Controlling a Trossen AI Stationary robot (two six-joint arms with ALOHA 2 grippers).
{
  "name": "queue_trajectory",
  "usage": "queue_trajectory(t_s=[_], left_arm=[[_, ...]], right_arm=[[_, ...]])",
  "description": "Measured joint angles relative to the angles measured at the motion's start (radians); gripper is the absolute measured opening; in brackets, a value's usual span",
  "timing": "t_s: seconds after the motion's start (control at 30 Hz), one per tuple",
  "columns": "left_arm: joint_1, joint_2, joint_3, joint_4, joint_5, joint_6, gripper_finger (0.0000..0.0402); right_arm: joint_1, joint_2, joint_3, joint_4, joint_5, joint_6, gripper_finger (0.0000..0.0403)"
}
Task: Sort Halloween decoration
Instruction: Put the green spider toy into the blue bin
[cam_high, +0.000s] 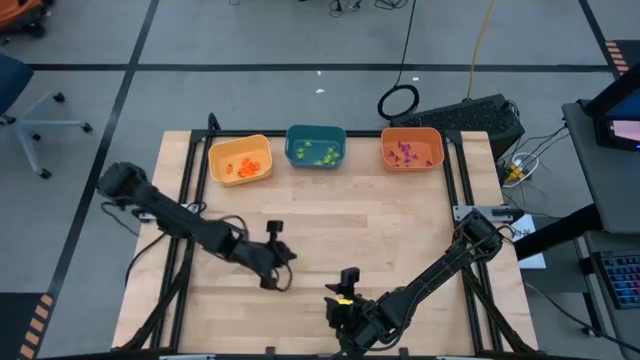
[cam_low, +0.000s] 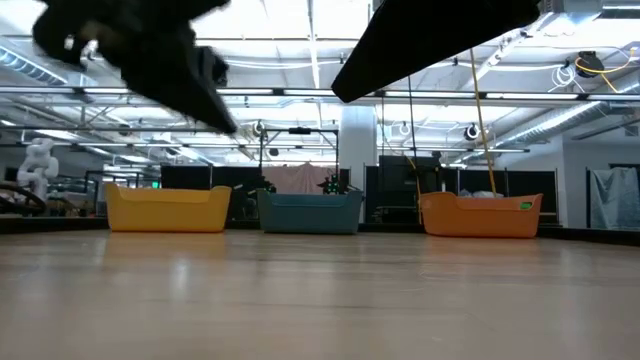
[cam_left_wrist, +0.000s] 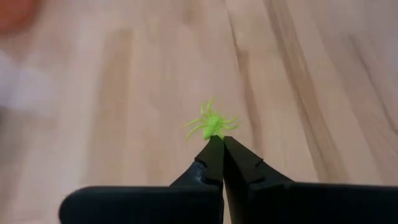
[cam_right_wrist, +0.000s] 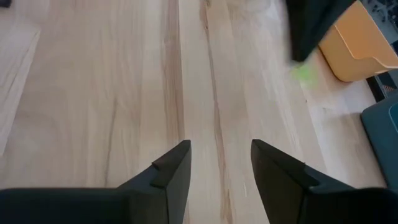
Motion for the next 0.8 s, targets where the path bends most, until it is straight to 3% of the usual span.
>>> queue_trajectory(t_s=[0.3,0.43,0.63,0.8], left_arm=[[0.007,-0.332,-0.071,0.031,-0.042,0.053,0.0],[-0.015,-0.412,-0.168,0.245,-0.046,0.104,0.0],[-0.037,-0.428,-0.336,0.679,-0.045,0.214,0.0],[-0.037,-0.42,-0.394,0.836,-0.045,0.28,0.0]], right_arm=[[0.01,0.0,-0.007,0.015,0.015,0.037,0.0155],[0.014,0.0,-0.024,0.053,0.028,0.048,0.0155],[0.014,0.0,-0.066,0.113,0.027,0.062,0.0155],[0.013,0.0,-0.093,0.157,0.026,0.065,0.0155]])
